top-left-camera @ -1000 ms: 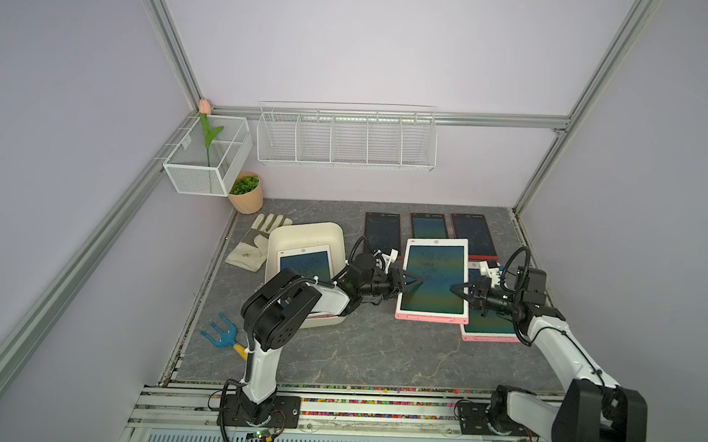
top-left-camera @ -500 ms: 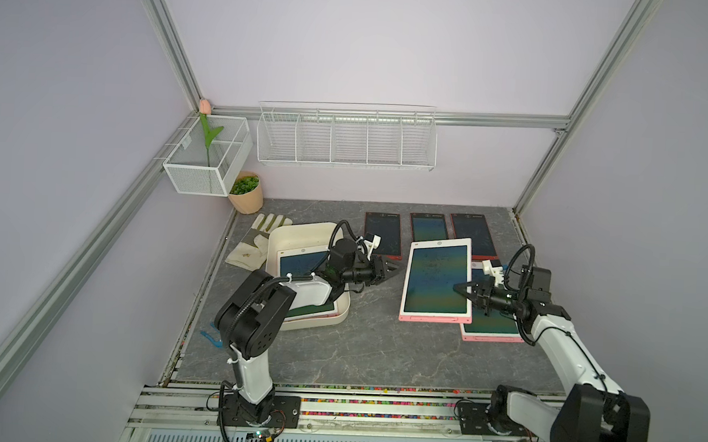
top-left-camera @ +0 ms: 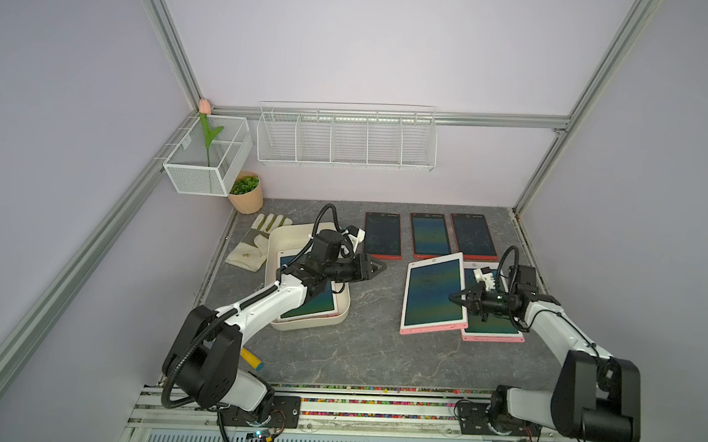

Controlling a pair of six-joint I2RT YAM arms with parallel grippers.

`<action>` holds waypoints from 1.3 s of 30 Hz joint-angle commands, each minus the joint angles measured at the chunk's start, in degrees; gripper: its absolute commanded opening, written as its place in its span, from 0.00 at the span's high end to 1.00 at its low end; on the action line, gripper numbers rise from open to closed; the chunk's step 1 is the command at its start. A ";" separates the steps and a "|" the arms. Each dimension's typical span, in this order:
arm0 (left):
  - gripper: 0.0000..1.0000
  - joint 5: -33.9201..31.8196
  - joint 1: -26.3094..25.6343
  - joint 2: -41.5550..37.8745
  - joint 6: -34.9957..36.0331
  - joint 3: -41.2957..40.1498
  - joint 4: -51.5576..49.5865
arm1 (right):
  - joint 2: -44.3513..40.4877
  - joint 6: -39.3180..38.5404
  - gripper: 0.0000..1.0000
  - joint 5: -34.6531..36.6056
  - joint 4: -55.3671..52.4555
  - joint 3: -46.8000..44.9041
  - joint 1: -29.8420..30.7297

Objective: Take out the writing tablet from the storage box
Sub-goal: Place the writing tablet at the center of the board.

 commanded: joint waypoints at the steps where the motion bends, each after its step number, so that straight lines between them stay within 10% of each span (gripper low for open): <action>1: 0.58 -2.19 0.54 -2.31 3.73 -1.22 -5.50 | 1.14 -3.65 0.93 0.58 0.03 2.38 1.69; 39: 0.59 0.51 2.91 -3.85 3.28 -4.09 -3.54 | 14.58 -5.83 0.77 7.66 1.76 1.65 3.13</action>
